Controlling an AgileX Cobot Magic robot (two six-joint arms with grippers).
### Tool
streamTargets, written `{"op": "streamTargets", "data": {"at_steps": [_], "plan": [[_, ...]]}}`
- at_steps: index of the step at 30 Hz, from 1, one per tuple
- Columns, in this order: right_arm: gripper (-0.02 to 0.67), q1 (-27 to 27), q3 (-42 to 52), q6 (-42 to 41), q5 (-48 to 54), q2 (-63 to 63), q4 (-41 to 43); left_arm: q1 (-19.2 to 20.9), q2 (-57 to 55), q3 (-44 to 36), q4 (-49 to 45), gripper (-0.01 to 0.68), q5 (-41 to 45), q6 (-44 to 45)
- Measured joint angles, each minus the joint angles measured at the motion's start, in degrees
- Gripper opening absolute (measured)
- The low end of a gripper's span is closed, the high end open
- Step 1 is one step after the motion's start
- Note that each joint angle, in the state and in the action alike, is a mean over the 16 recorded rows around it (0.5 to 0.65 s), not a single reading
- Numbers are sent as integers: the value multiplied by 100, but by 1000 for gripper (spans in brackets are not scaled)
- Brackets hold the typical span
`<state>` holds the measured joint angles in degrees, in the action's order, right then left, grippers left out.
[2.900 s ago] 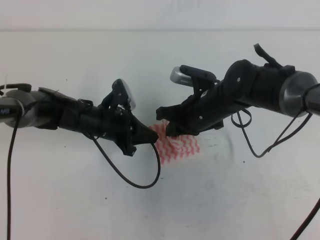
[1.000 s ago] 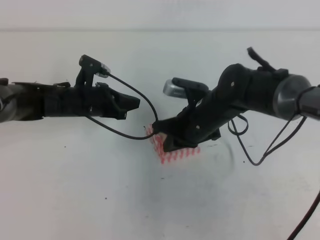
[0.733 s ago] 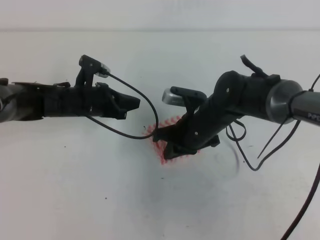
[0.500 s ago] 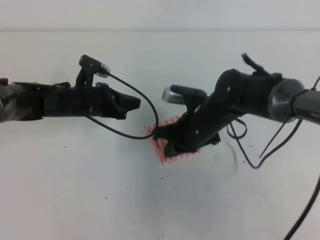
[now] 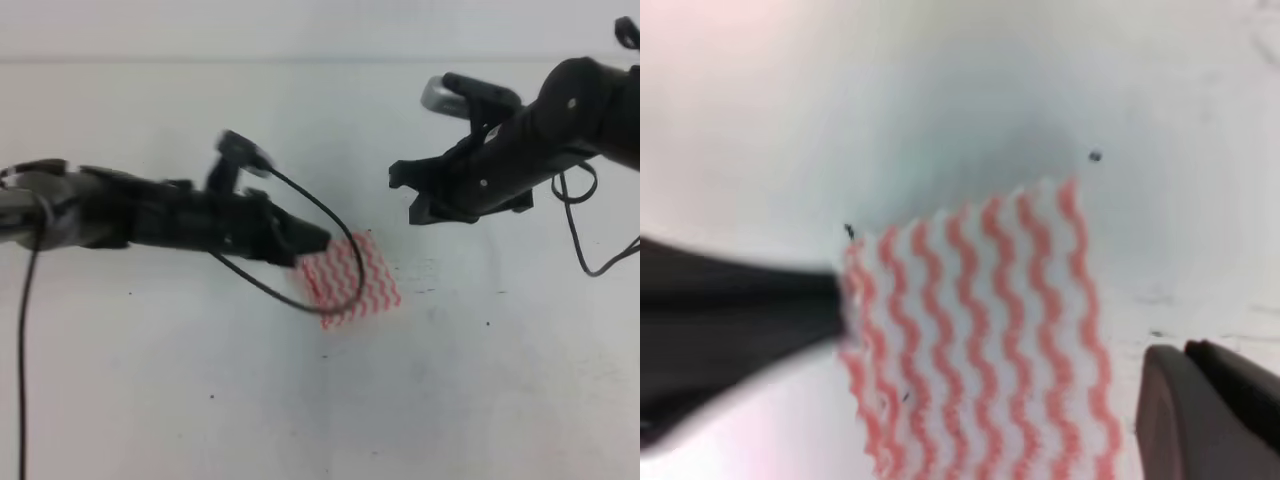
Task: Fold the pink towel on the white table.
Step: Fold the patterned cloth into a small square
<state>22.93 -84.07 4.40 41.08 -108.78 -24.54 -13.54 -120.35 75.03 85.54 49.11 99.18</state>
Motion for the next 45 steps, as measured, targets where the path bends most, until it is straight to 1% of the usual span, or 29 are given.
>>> {"op": "streamTargets", "data": {"at_steps": [5,9,18,26,30,37,45], "plan": [[-17,-104,0,1,-3,95,31,-305,-21,-4,-329,-4,-588,-234],[-18,-115,0,1,-8,120,46,-456,-29,-7,-551,-4,-1010,-410],[-18,-115,0,-1,-56,121,52,-503,-24,-6,-828,-4,-1314,-644],[-18,-115,0,-2,-160,118,81,-545,29,-2,-456,-5,-1174,-453],[-18,-121,0,0,-262,118,104,-657,60,1,-184,-4,-1182,-302],[-18,-193,0,12,-446,121,138,-999,82,6,113,-4,-1635,-195],[-18,-332,0,21,-510,118,126,-1344,-42,133,126,-4,-2119,-182]]}}
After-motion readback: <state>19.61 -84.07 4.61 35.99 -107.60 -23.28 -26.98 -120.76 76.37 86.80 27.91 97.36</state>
